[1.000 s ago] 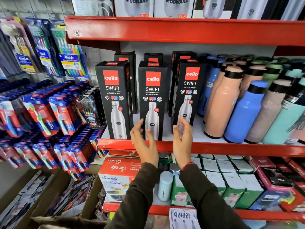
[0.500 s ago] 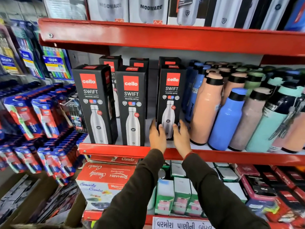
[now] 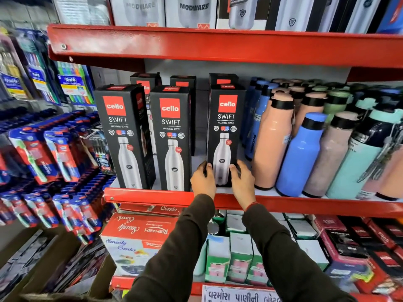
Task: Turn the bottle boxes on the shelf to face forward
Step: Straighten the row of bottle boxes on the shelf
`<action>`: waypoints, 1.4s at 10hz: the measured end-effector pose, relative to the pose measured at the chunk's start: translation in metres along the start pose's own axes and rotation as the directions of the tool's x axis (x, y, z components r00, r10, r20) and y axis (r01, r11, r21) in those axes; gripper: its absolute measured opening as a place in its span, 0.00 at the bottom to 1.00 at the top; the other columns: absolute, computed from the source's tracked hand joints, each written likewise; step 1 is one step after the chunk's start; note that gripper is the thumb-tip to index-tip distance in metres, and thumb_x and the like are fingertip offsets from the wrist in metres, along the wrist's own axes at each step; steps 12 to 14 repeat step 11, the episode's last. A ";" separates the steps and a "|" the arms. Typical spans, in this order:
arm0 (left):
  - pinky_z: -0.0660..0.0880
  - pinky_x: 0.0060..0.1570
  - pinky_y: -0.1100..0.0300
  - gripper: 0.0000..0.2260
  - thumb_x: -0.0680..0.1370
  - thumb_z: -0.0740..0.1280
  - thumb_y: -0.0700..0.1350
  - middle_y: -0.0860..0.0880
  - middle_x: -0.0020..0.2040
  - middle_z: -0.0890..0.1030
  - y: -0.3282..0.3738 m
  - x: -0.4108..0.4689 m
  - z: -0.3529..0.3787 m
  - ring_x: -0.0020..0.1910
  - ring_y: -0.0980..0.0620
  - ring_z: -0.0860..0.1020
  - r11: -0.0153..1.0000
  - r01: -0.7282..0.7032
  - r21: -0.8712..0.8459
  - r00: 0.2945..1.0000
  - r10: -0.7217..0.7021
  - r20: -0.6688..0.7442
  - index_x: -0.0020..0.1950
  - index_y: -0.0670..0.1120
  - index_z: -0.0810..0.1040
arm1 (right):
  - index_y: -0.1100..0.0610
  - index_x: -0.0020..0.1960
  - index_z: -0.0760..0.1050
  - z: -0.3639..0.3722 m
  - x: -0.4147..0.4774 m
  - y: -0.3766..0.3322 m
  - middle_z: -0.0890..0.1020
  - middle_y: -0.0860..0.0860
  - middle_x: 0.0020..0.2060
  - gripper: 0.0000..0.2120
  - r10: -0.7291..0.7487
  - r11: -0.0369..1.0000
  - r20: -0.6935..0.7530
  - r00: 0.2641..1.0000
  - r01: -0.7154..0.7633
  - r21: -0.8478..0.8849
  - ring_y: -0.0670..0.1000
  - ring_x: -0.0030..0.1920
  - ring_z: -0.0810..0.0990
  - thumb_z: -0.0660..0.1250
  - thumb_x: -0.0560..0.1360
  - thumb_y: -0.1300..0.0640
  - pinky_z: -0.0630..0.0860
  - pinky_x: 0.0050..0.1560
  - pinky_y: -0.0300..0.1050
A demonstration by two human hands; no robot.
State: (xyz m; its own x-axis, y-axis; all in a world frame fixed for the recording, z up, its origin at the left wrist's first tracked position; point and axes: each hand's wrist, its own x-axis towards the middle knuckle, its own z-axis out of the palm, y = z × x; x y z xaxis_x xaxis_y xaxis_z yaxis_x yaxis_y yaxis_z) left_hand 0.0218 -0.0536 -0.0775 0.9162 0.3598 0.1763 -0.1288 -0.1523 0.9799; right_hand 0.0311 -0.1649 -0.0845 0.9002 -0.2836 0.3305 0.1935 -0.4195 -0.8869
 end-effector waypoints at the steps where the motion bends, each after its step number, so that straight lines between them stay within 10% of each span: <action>1: 0.69 0.57 0.64 0.15 0.83 0.60 0.47 0.41 0.60 0.83 -0.002 -0.008 -0.005 0.61 0.44 0.79 0.999 -0.027 0.017 1.000 0.027 -0.003 0.66 0.41 0.78 | 0.62 0.72 0.70 -0.004 -0.010 0.001 0.77 0.59 0.67 0.20 -0.014 1.000 0.010 1.000 0.013 0.019 0.57 0.67 0.76 0.61 0.82 0.55 0.65 0.61 0.34; 2: 0.69 0.57 0.64 0.15 0.83 0.61 0.46 0.42 0.59 0.83 -0.002 -0.017 -0.012 0.60 0.46 0.80 0.999 -0.046 0.001 0.999 0.046 -0.004 0.65 0.41 0.79 | 0.60 0.69 0.73 -0.008 -0.021 0.001 0.80 0.53 0.58 0.17 -0.051 0.998 0.012 0.999 0.050 0.042 0.50 0.59 0.79 0.62 0.82 0.56 0.67 0.53 0.22; 4: 0.70 0.59 0.63 0.16 0.83 0.60 0.47 0.44 0.60 0.83 -0.002 -0.031 -0.025 0.59 0.49 0.79 0.995 -0.090 0.035 0.996 0.089 0.016 0.66 0.41 0.79 | 0.60 0.70 0.72 -0.013 -0.037 -0.001 0.80 0.52 0.60 0.18 -0.075 0.996 0.010 0.997 0.075 0.055 0.51 0.60 0.80 0.63 0.82 0.56 0.74 0.63 0.44; 8: 0.69 0.60 0.65 0.17 0.83 0.61 0.48 0.45 0.63 0.82 -0.002 -0.042 -0.033 0.58 0.55 0.77 0.995 -0.090 0.046 0.995 0.088 0.038 0.68 0.43 0.77 | 0.58 0.70 0.73 -0.015 -0.046 0.000 0.81 0.55 0.63 0.18 -0.082 0.996 -0.010 0.997 0.083 0.022 0.52 0.63 0.79 0.62 0.82 0.54 0.75 0.66 0.48; 11: 0.70 0.63 0.62 0.18 0.83 0.62 0.46 0.44 0.66 0.80 -0.002 -0.050 -0.031 0.63 0.52 0.77 0.998 -0.060 -0.034 0.998 0.061 0.026 0.71 0.43 0.73 | 0.54 0.70 0.72 -0.021 -0.052 -0.003 0.79 0.54 0.65 0.17 -0.065 0.995 -0.010 0.998 0.066 0.073 0.44 0.56 0.78 0.63 0.81 0.55 0.69 0.48 0.18; 14: 0.70 0.63 0.62 0.18 0.83 0.62 0.46 0.44 0.66 0.80 -0.002 -0.050 -0.031 0.63 0.52 0.77 0.998 -0.060 -0.034 0.998 0.061 0.026 0.71 0.43 0.73 | 0.54 0.70 0.72 -0.021 -0.052 -0.003 0.79 0.54 0.65 0.17 -0.065 0.995 -0.010 0.998 0.066 0.073 0.44 0.56 0.78 0.63 0.81 0.55 0.69 0.48 0.18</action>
